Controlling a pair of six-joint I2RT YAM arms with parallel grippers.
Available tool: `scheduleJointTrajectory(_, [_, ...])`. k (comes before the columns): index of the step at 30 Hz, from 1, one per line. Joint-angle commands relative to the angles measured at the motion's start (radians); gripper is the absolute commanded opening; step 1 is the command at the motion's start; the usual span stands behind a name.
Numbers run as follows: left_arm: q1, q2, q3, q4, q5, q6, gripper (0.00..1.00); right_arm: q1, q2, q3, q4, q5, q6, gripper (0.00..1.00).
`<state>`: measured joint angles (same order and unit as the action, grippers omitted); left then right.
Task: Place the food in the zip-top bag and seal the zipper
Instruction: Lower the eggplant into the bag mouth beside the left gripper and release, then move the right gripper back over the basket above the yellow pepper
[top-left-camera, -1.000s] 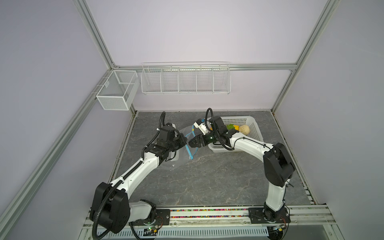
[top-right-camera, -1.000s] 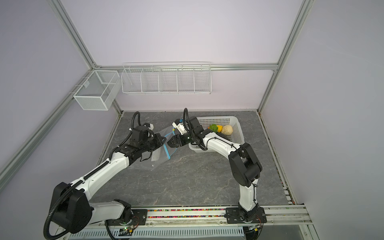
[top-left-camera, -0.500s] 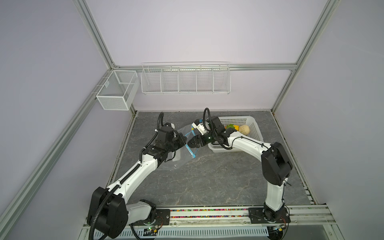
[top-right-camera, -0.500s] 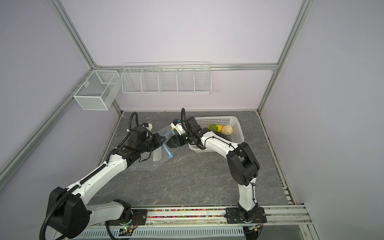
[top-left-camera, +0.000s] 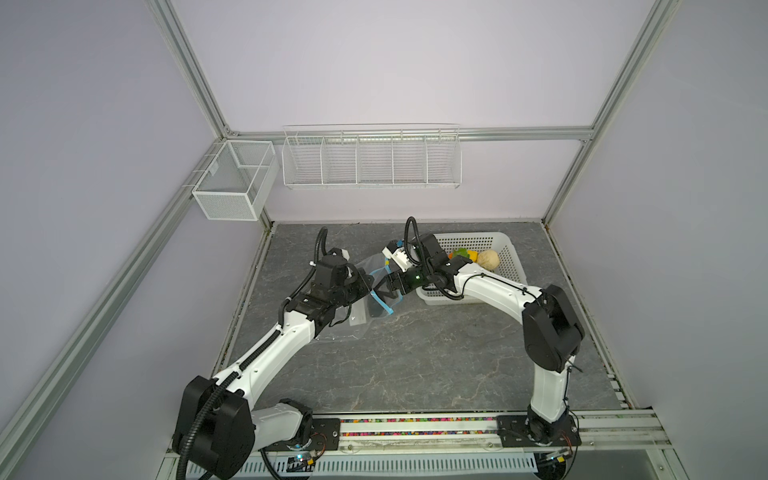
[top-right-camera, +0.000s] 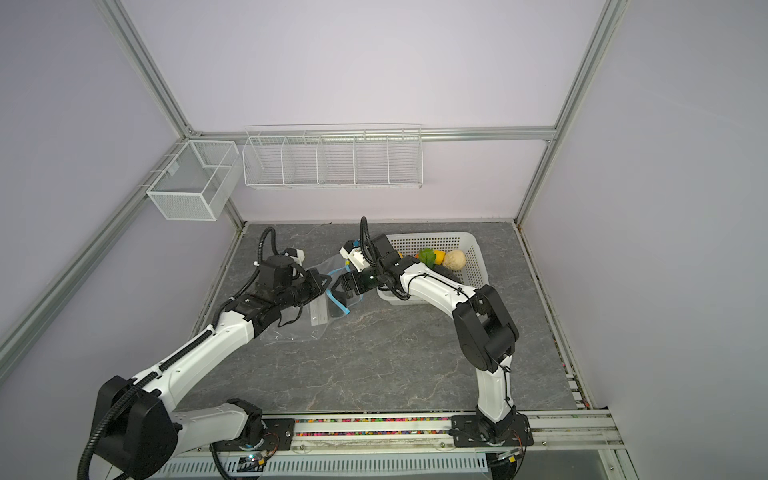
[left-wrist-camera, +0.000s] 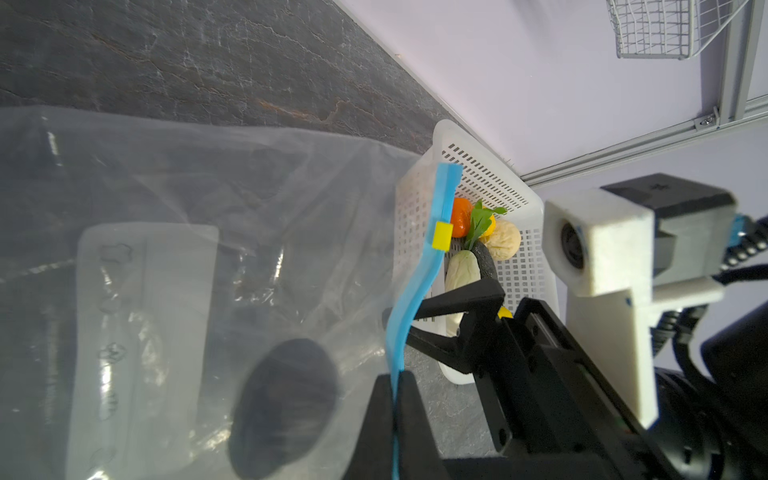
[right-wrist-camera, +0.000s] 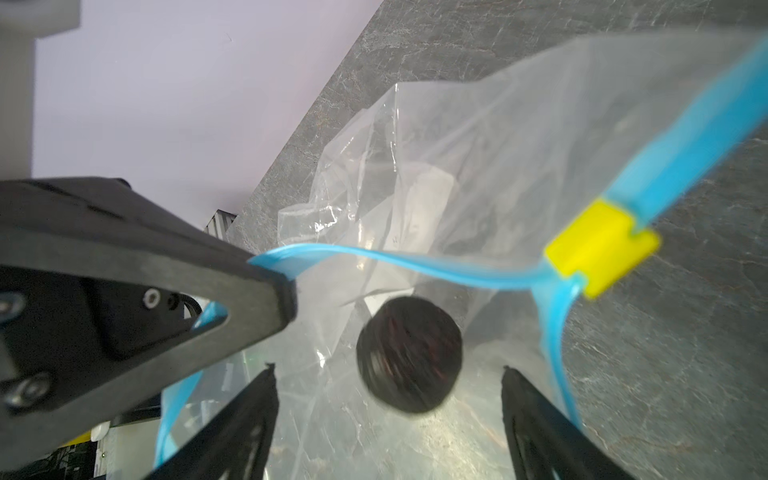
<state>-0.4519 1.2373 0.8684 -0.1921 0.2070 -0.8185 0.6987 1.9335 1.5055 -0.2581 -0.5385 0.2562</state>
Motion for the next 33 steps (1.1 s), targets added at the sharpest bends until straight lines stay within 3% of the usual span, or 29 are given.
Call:
scheduleJointTrajectory(1, [-0.004, -0.024, -0.011, 0.020, -0.006, -0.009, 0.00, 0.012, 0.025, 0.025, -0.004, 0.012, -0.021, 0.87])
scheduleJointTrajectory(10, [-0.004, -0.025, -0.020, 0.020, -0.012, -0.009, 0.00, 0.013, 0.008, 0.025, -0.021, 0.027, -0.026, 0.88])
scheduleJointTrajectory(17, [-0.004, -0.019, -0.029, 0.031, -0.008, -0.011, 0.00, 0.000, -0.102, -0.022, -0.072, 0.117, -0.039, 0.86])
scheduleJointTrajectory(25, [-0.006, -0.007, -0.025, 0.042, 0.001, -0.011, 0.00, -0.042, -0.220, -0.076, -0.146, 0.278, -0.075, 0.82])
scheduleJointTrajectory(33, [-0.007, 0.039, 0.020, 0.043, 0.013, 0.011, 0.00, -0.140, -0.192, -0.037, -0.229, 0.514, -0.128, 0.79])
